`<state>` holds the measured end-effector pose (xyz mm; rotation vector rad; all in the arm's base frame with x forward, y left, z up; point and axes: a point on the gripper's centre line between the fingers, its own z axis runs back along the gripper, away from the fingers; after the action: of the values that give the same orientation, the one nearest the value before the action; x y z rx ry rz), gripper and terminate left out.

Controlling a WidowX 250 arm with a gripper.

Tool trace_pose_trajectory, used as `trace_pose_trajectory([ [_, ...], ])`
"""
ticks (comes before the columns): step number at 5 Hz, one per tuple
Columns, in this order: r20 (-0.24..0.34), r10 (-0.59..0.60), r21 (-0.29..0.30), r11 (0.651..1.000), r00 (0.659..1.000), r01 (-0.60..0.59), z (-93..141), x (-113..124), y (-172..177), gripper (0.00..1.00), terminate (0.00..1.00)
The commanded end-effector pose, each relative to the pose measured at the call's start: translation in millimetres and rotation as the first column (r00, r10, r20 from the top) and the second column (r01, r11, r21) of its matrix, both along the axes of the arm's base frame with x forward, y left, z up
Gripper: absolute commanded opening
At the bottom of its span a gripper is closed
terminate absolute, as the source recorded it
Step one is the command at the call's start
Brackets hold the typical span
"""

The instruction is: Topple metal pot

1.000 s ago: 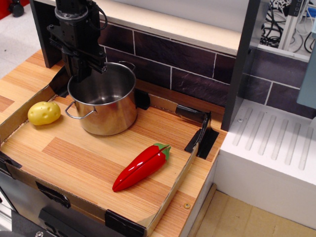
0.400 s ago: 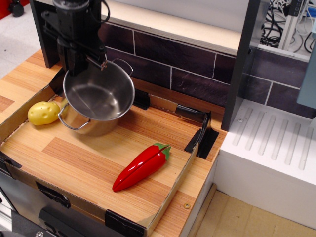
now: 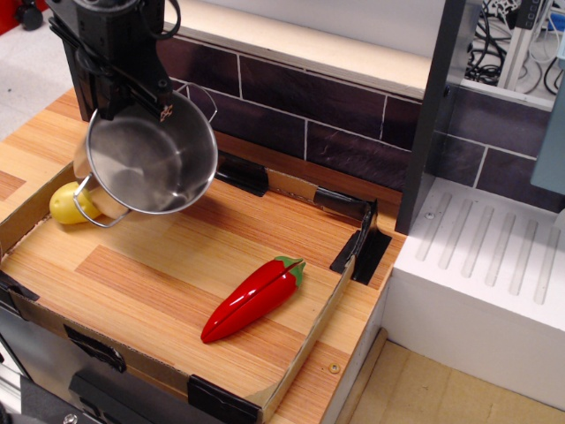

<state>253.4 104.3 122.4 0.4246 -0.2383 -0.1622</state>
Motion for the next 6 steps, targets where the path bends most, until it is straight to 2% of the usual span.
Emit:
trace_pose_trajectory([
  [1, 0.113, -0.149, 0.198, 0.972, 0.982, 0.125, -0.3, 3.8, -11.5, 0.00, 0.00],
  [2, 0.118, -0.173, 0.226, 0.964, 0.978, 0.143, -4.5, 8.9, -15.6, 0.00, 0.00],
  [3, 0.086, -0.211, 0.253, 0.950, 0.974, 0.183, -12.8, 7.8, -18.2, 0.00, 0.00],
  [5, -0.029, -0.214, 0.195, 0.957, 0.976, 0.215, -27.4, -2.0, -21.9, 0.00, 0.00],
  [6, -0.057, -0.165, 0.163, 0.971, 0.985, 0.172, -27.2, -6.1, -25.8, 1.00, 0.00],
])
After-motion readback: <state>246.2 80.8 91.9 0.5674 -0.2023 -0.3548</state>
